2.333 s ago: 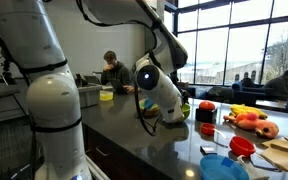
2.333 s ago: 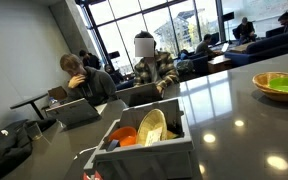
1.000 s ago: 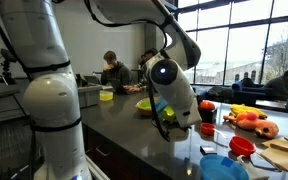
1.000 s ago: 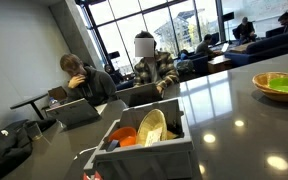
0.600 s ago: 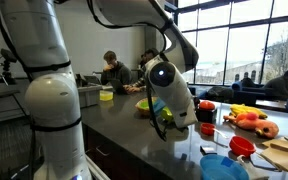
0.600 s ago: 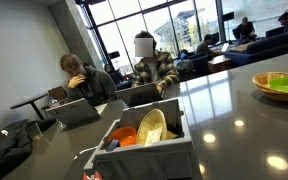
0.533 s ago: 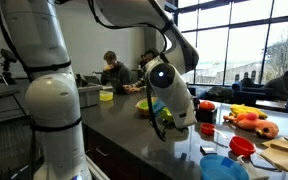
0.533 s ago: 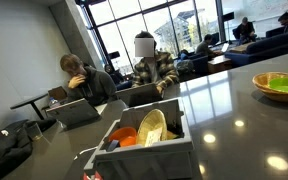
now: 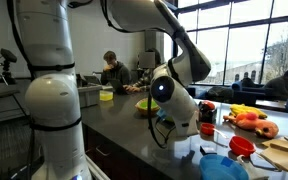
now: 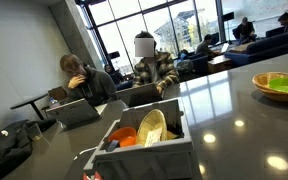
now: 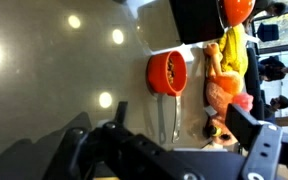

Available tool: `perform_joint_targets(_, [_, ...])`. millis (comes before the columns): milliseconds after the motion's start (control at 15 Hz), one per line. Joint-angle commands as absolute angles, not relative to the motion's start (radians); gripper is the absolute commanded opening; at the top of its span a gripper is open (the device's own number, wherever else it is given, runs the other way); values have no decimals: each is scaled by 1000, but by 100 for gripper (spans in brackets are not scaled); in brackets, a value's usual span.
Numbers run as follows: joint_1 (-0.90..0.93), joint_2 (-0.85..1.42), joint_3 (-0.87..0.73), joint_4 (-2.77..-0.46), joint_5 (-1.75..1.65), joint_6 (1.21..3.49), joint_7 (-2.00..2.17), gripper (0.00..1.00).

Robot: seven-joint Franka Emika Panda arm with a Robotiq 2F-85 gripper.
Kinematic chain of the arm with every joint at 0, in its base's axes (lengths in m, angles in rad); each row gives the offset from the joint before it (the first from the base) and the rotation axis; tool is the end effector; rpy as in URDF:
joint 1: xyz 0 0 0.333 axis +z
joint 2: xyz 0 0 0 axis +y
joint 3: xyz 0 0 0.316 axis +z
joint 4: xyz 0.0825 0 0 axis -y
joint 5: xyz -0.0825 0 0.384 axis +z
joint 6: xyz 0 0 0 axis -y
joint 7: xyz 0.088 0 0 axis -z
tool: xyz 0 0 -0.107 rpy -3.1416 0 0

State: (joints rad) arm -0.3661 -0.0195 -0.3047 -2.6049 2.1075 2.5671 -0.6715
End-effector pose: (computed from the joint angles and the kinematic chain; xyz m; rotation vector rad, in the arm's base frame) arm 0.3169 -0.2681 0.2464 -1.2655 1.8834 -0.7310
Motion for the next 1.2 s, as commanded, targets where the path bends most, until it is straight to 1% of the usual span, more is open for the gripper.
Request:
perform_joint_targets(0, [-367, -20, -327, -2577, 2213, 2580, -790, 100])
perform_joint_targets(333, [-346, -28, -312, -2556, 2331, 2595, -963, 100])
perform_joint_targets(467, [-343, -8, -315, -2554, 2331, 2560, -949, 100])
perform_joint_targets(1133, [-348, 81, -359, -2501, 2325, 2539, -939, 100])
